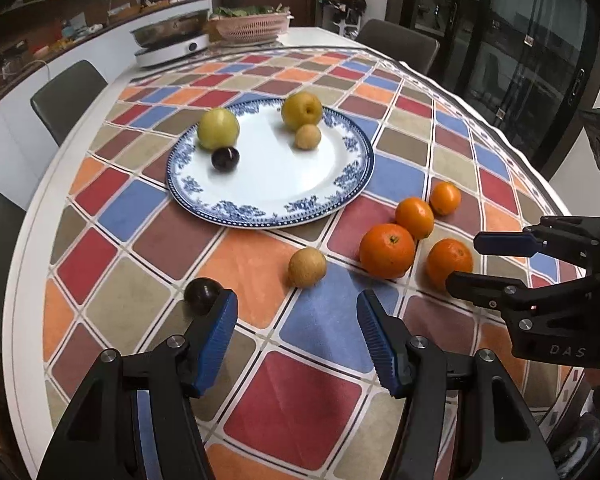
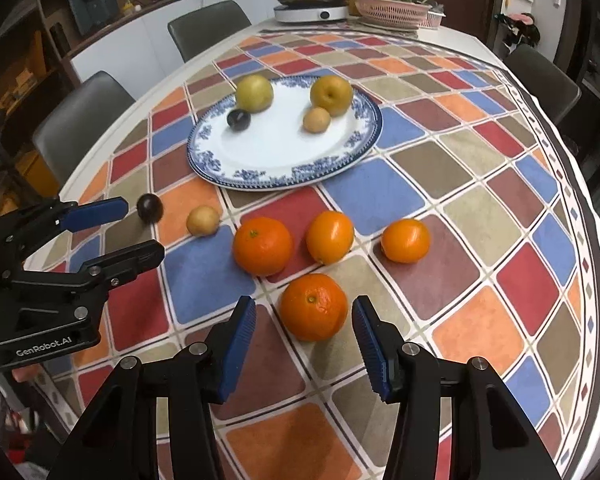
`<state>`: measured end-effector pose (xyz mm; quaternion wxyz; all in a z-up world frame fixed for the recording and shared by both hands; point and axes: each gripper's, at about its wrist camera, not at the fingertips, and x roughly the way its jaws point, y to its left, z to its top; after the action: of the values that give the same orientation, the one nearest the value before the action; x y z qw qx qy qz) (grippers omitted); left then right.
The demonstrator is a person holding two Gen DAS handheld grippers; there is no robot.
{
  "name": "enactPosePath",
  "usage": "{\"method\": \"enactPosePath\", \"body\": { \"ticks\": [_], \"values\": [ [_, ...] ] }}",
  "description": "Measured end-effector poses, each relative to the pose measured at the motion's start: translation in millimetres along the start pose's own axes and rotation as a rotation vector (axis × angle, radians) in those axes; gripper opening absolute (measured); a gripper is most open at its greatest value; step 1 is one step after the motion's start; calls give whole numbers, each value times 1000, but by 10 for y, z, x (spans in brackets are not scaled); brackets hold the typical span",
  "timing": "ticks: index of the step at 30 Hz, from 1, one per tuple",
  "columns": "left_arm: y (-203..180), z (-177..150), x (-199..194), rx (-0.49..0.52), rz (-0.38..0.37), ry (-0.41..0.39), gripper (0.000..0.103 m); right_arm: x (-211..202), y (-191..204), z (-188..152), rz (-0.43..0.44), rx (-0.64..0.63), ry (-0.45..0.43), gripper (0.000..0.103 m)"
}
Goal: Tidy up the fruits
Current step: 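Move both tools toward the oranges beside the plate, then close the left tool on the small brown fruit while the right tool grasps an orange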
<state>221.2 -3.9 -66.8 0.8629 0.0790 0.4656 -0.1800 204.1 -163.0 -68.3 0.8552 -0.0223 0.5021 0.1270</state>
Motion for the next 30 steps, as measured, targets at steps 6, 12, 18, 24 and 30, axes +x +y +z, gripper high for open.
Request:
{"method": "enactPosePath", "body": {
  "ticks": [6,12,18,24,30],
  "values": [
    [4,50,208,32,-2,29,61,125,-1,-20,3,4,33,51],
    [1,128,376,50,10,41,61,198,-7,-26,1,11,44,51],
    [-5,179,468,52,11,46,60,243,-45,-16,-6,24,48,50],
    [-24,197,510,48,-8,53,39,249,-58,-12,5,28,42,42],
    [-28,189,487,32,-7,47,27,244,-64,-19,9,31,35,42]
  ]
}}
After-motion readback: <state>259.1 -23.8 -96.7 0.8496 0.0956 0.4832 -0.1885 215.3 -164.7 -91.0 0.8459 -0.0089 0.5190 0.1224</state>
